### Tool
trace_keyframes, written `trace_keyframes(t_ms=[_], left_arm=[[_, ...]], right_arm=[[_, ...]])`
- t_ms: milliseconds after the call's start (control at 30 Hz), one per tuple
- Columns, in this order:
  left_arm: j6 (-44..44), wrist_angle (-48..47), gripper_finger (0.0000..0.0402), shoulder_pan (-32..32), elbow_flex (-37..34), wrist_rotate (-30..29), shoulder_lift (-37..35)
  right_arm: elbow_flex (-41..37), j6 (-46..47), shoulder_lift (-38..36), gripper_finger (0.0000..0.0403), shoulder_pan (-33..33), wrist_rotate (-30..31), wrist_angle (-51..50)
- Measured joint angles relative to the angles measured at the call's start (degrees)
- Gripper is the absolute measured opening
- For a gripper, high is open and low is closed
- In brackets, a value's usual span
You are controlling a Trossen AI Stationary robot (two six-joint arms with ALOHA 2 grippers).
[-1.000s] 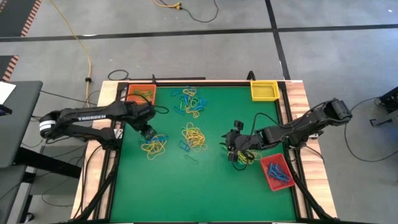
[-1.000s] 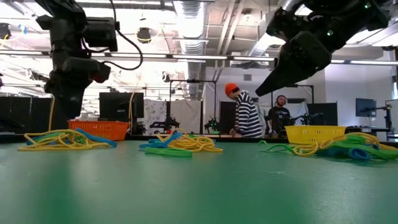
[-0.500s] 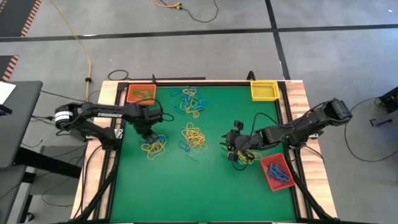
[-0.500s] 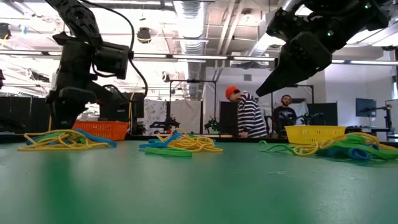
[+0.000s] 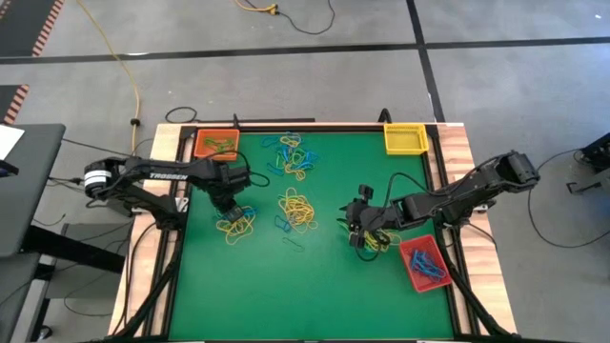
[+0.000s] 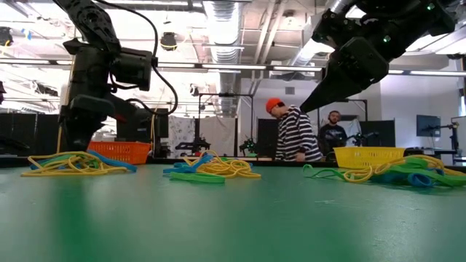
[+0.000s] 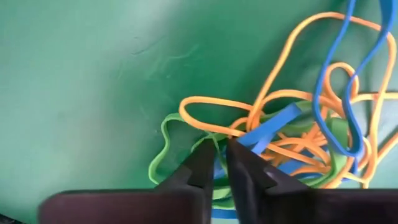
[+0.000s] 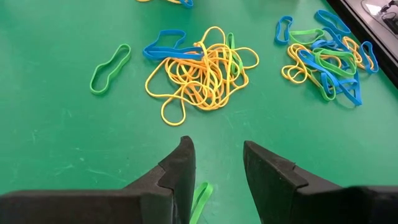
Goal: Sort rubber bands into baskets
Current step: Put the green rubber band into the orange bin
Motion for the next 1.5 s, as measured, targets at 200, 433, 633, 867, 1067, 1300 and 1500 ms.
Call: trace_keyframes(t_ms=[200, 433, 633, 867, 1067, 1300, 1500], left_arm=[[2.53, -0.08, 0.0001, -0.02, 0.07, -0.11, 0.00], [4.55, -2.66, 0.0000, -0.02, 4.88, -3.10, -0.69], [7.03, -7.35, 0.0000, 1.00, 12.58, -8.83, -3.21], [11.14, -9.12, 0.0000, 5.36, 21.59, -18.32, -4.48], [15.90, -5.87, 0.0000, 13.09, 25.51, -19.15, -4.00], [18.30, -4.32, 0.0000, 24.73, 25.68, -18.71, -4.00], [18.91, -1.39, 0.0000, 31.78, 25.68, -13.93, -3.94]], right_arm=[[0.00, 0.00, -0.02, 0.0164, 0.00, 0.00, 0.01], [0.00, 0.02, -0.02, 0.0164, 0.00, 0.00, 0.05], [0.00, 0.02, -0.02, 0.0164, 0.00, 0.00, 0.08], [0.00, 0.02, -0.01, 0.0164, 0.00, 0.00, 0.10], [0.00, 0.04, 0.00, 0.0164, 0.02, -0.02, 0.08], [0.00, 0.04, -0.01, 0.0164, 0.39, -0.02, 0.06], [0.00, 0.04, 0.00, 0.0164, 0.35, -0.02, 0.05]])
